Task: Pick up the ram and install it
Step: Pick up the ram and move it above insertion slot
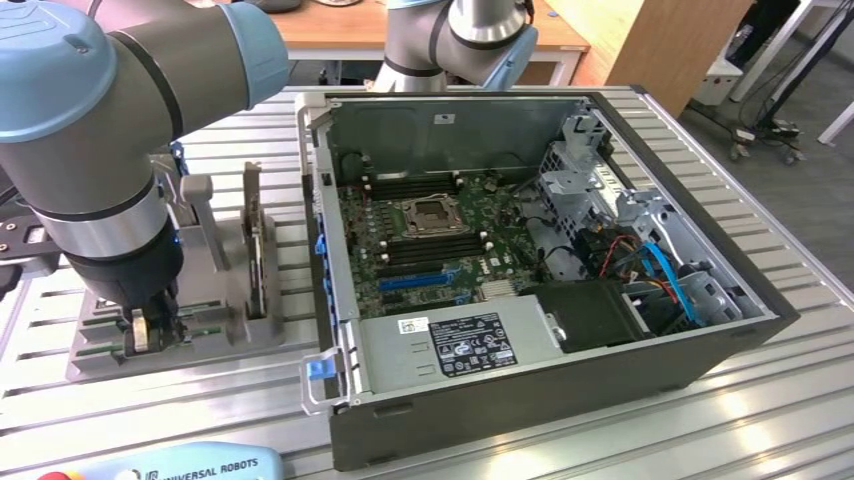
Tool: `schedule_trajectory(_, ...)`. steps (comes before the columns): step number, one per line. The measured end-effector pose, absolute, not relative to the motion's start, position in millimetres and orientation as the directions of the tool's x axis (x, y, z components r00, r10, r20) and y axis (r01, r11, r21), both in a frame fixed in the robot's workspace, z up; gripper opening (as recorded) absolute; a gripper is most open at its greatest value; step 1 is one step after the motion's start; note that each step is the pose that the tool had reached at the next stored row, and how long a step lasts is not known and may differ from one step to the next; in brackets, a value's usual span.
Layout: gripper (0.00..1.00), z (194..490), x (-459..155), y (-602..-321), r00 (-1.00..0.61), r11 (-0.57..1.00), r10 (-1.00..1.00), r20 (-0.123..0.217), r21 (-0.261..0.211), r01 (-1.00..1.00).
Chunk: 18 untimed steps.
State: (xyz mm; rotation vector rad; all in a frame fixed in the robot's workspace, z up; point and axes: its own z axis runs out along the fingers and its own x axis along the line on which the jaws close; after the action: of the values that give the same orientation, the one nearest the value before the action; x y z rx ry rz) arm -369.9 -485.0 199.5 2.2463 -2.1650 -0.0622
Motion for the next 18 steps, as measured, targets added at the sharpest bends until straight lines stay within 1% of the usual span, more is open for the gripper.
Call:
schedule_trajectory(10,0.11,199.5,-369.9,-485.0,0.033,-0.034,-0.999,-0.014,0.043,-0.999)
schedule_trajectory(18,0.11,205.8,-369.9,-485.0,0.033,-0.034,-0.999,-0.013,0.043,-0.999)
